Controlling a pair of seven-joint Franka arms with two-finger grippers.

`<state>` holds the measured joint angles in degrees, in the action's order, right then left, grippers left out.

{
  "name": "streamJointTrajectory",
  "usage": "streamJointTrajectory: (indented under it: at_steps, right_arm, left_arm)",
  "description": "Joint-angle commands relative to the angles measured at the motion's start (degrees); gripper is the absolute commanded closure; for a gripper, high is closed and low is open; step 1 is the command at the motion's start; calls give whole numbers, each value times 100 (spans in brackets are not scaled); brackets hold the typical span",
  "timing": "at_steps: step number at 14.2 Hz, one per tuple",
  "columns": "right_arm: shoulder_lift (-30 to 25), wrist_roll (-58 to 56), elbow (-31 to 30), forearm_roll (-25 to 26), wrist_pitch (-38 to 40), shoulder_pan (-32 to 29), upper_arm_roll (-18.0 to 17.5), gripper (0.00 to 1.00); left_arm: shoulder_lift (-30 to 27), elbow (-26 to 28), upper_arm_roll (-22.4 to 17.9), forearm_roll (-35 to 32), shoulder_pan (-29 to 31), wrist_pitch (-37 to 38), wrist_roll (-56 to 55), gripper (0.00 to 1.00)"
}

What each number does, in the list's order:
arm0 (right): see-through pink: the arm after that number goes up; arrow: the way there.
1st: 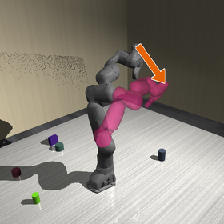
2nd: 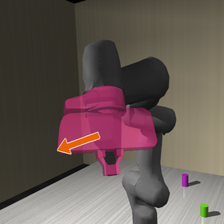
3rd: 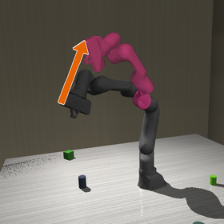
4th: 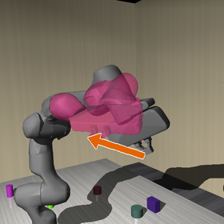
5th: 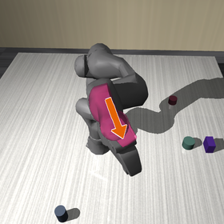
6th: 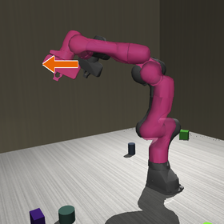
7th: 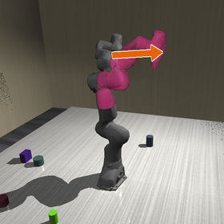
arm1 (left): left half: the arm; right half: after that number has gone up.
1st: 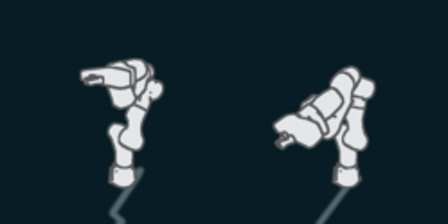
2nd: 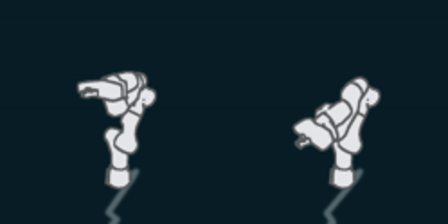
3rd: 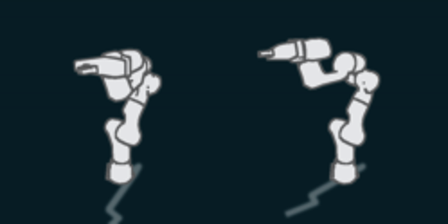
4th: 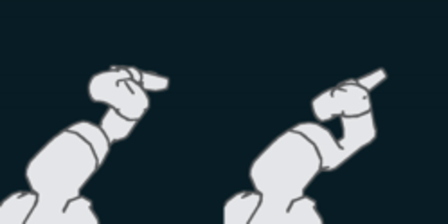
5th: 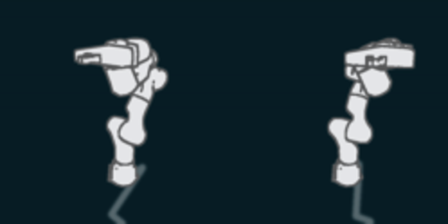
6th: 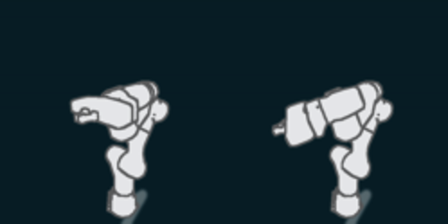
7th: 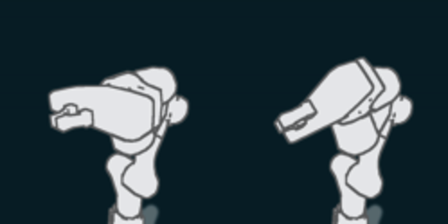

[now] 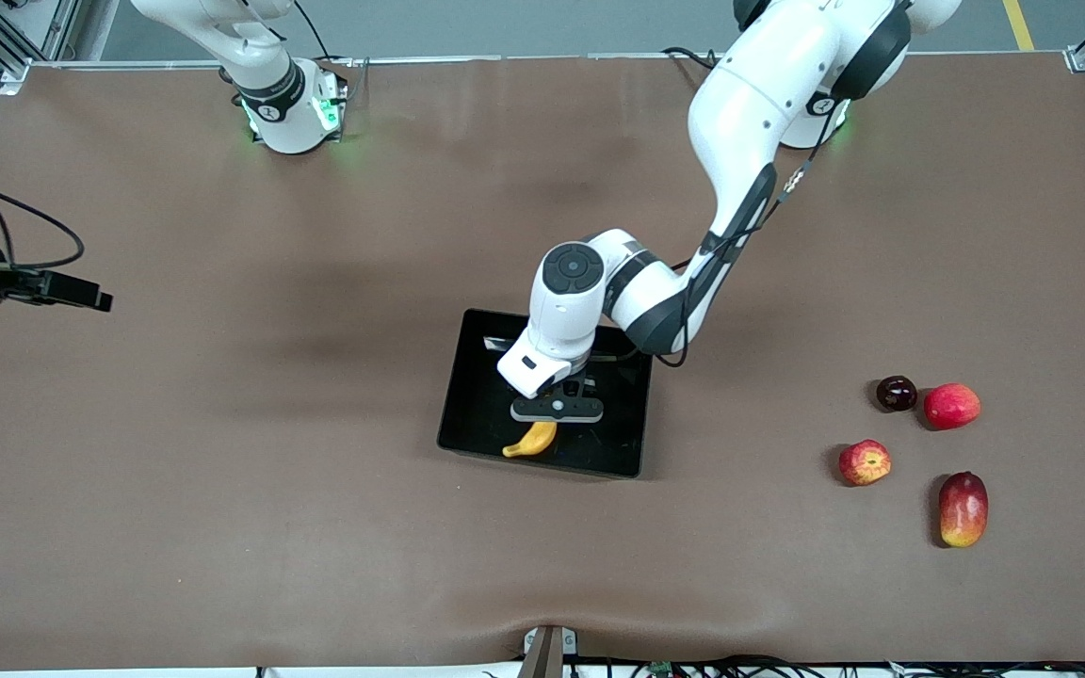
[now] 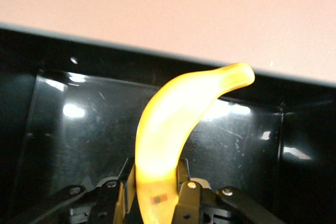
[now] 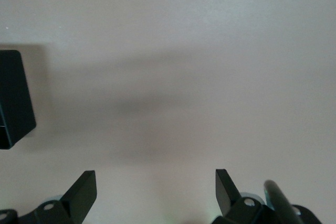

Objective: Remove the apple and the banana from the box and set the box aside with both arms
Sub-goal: 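Move the left gripper into the tray and grasp the banana, then carry the banana with the left gripper while the right gripper reaches the tray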

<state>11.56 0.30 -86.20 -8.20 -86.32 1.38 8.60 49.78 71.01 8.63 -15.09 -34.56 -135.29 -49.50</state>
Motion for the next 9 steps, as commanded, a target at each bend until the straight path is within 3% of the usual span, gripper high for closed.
streamJointTrajectory:
  at_steps: [1, 9]
  right_arm:
    - [188, 49, 94, -365, 10, 81, -7, 0]
    - [505, 690, 94, -489, -394, 994, -7, 0]
  left_arm:
    - [-512, 115, -19, -99, 159, 300, 28, 100]
    - [-979, 369, 42, -38, 1424, 459, 967, 100]
